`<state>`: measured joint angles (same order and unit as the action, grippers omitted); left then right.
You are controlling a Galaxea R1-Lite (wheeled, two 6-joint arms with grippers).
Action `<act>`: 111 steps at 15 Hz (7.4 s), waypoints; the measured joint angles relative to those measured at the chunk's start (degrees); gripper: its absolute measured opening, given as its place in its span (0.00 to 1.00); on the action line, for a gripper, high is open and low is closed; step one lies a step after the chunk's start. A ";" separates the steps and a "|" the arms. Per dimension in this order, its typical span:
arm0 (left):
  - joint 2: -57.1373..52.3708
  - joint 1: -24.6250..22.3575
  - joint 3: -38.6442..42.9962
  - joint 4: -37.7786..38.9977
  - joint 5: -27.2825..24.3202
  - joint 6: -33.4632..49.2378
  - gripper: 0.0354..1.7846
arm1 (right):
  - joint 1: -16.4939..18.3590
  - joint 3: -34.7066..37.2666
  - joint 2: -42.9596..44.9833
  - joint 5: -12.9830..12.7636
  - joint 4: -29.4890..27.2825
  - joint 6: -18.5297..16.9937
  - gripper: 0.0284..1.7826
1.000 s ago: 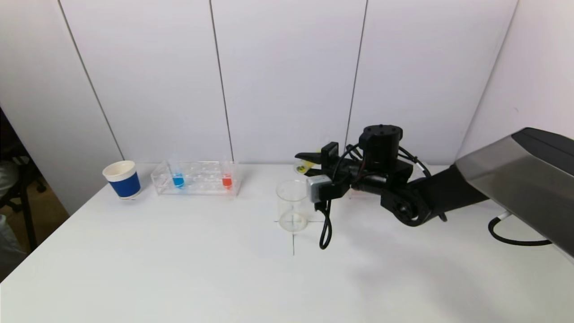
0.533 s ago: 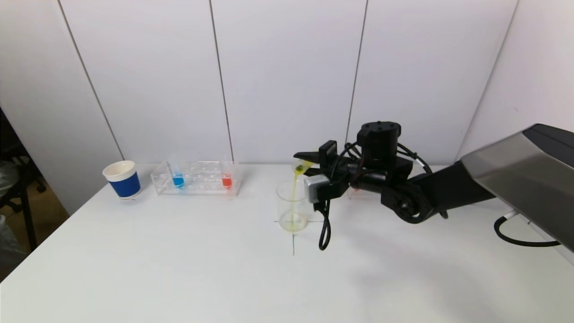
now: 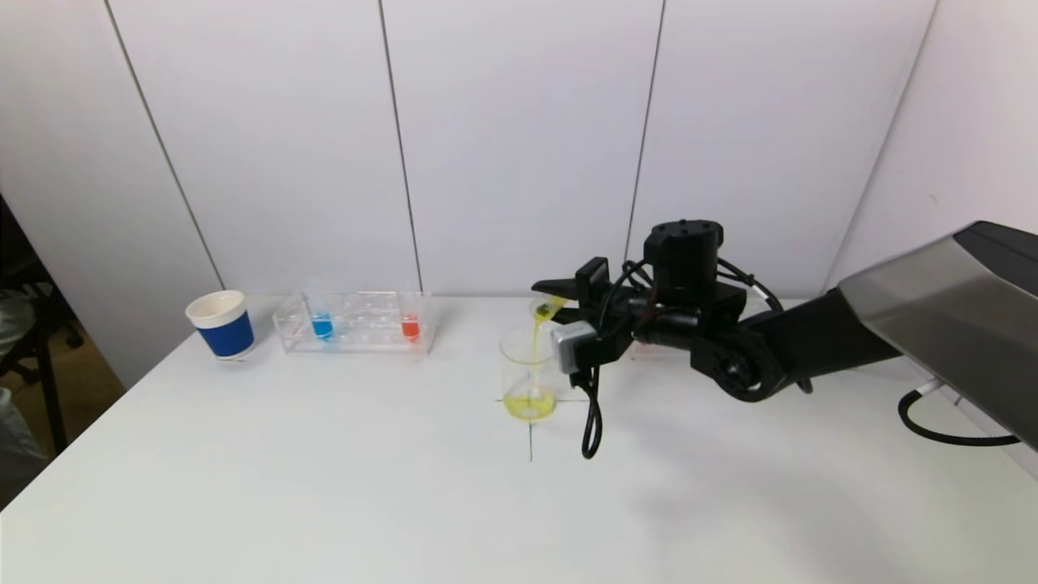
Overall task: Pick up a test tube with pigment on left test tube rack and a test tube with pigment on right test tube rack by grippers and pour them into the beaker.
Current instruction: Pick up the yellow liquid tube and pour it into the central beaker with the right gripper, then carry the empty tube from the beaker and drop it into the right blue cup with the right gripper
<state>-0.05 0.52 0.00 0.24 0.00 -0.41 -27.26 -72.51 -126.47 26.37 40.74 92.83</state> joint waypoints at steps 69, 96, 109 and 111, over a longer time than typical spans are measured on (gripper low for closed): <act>0.00 -0.01 0.00 0.00 0.00 0.06 0.99 | -3.39 -7.42 6.86 -28.48 3.49 -66.34 0.27; 0.00 -0.01 0.00 0.00 0.00 0.09 0.99 | 35.39 3.69 19.16 -29.00 -5.17 -92.99 0.27; 0.00 -0.01 0.00 0.00 0.00 0.06 0.99 | 42.11 3.90 6.99 -26.88 1.82 -92.99 0.27; 0.00 -0.01 0.00 0.00 0.00 0.06 0.99 | 42.11 3.52 4.96 -26.88 1.95 -92.99 0.27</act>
<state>-0.05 0.51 0.00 0.24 0.00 -0.35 14.85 -68.99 -121.50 -0.51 42.69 -0.16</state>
